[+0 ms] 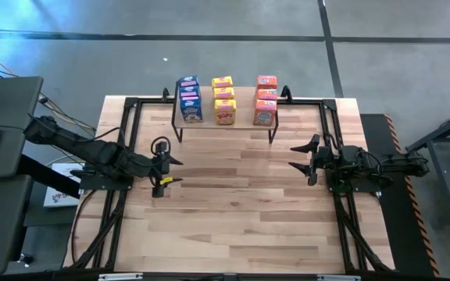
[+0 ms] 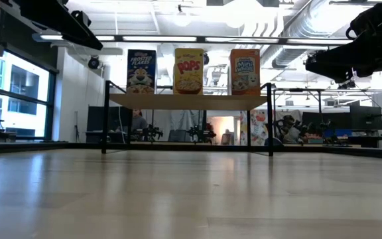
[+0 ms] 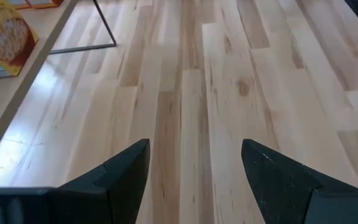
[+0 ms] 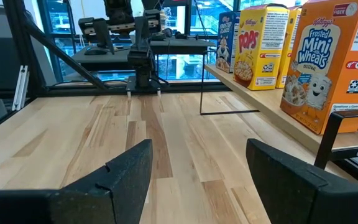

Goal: Stack cereal on shelf
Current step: Return to Home Position

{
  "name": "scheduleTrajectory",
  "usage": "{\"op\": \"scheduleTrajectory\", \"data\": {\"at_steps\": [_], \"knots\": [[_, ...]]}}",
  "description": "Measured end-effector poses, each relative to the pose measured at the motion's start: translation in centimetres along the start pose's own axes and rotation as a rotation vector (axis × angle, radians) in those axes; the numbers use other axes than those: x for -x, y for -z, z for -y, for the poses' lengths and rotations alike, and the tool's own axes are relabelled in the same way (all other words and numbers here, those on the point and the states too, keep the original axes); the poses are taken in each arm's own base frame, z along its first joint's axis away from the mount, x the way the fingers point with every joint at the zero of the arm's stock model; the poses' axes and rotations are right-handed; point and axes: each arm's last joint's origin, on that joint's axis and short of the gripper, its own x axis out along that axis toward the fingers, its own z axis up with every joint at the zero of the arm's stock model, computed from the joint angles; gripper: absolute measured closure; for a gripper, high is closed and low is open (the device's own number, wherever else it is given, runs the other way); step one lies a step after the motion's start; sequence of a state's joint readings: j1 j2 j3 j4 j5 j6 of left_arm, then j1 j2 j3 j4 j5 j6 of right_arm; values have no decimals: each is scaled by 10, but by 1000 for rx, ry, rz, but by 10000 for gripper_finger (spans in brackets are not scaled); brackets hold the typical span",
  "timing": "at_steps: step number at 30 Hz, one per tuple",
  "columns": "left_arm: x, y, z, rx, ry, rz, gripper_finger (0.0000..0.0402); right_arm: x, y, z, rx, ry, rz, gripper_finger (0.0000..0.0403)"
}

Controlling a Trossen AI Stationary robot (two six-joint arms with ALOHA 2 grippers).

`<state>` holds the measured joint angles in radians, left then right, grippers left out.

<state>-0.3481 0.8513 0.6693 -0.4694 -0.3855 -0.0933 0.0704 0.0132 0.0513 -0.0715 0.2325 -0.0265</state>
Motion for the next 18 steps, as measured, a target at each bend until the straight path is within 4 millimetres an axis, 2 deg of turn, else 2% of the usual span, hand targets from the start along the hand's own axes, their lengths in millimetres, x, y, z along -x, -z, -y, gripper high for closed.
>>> {"op": "scheduleTrajectory", "data": {"at_steps": [18], "knots": [[0, 0, -1, 67, -20, -1, 156, 0, 0, 0, 0, 0, 0, 151]]}}
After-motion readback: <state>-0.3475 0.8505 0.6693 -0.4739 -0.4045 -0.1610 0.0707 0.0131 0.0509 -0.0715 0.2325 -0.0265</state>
